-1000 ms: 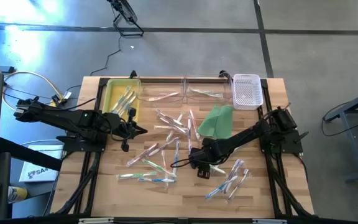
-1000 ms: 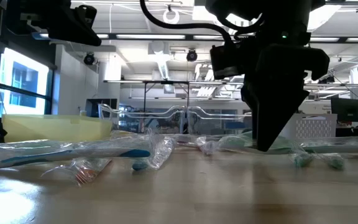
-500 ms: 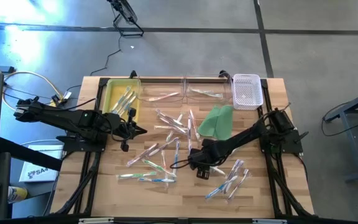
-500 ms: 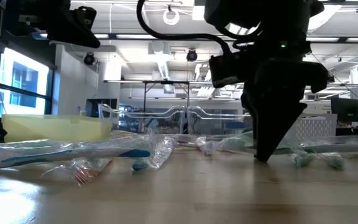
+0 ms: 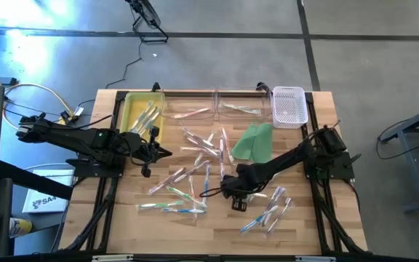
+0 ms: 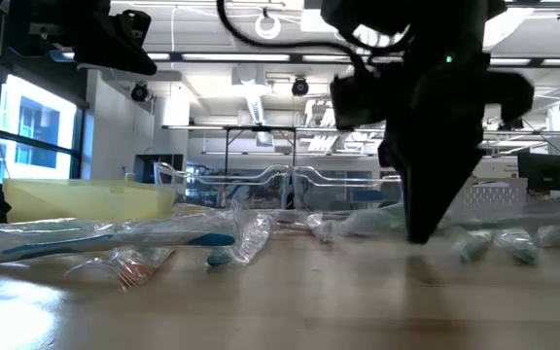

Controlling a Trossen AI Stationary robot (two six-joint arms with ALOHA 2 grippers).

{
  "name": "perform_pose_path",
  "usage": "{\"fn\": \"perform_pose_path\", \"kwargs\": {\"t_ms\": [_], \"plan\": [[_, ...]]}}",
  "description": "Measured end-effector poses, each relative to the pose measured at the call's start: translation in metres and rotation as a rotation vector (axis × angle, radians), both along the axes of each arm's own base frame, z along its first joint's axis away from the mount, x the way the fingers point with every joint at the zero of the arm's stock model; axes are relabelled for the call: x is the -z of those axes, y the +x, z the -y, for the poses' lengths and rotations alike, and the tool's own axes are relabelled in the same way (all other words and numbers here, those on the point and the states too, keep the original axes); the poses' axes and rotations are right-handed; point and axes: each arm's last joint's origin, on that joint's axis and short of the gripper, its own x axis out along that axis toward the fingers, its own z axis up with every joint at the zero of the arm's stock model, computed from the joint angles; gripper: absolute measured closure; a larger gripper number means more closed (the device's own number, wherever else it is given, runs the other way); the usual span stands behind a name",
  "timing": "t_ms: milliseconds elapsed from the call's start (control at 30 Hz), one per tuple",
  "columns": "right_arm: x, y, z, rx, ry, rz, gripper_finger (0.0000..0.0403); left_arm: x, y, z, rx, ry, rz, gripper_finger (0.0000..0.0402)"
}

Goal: Pick & Place Toothbrushes
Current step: Put the green toothbrush into the right transparent bin

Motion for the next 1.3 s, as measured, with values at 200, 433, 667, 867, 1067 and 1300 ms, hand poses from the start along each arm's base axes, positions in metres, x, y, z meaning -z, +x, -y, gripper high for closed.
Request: {"fn": "perform_pose_path", "kwargs": {"t_ms": [200,433,667,867,1067,1300], "plan": [[-0.032,-0.002,0.013,-0.021,-0.003,0.111,0.0394,0.000,0.000,0.000,0.000,0.000,0.001,0.0392],[-0.082,-0.011,0.041,0.023,-0.060,0.284,0.0395,0.000,0.000,0.000,0.000,0.000,0.001,0.0392],[-0.122,-0.025,0.072,0.079,-0.169,0.425,0.0395,0.000,0.000,0.000,0.000,-0.001,0.003,0.0392],[-0.141,-0.027,0.100,0.094,-0.322,0.528,0.0395,0.000,0.000,0.000,0.000,-0.001,0.006,0.0392],[-0.153,-0.020,0.133,0.111,-0.489,0.623,0.0395,-0.001,0.000,0.000,0.000,-0.001,0.008,0.0392],[-0.163,-0.018,0.171,0.123,-0.642,0.679,0.0395,-0.001,0.000,0.000,0.000,-0.001,0.008,0.0392]]}}
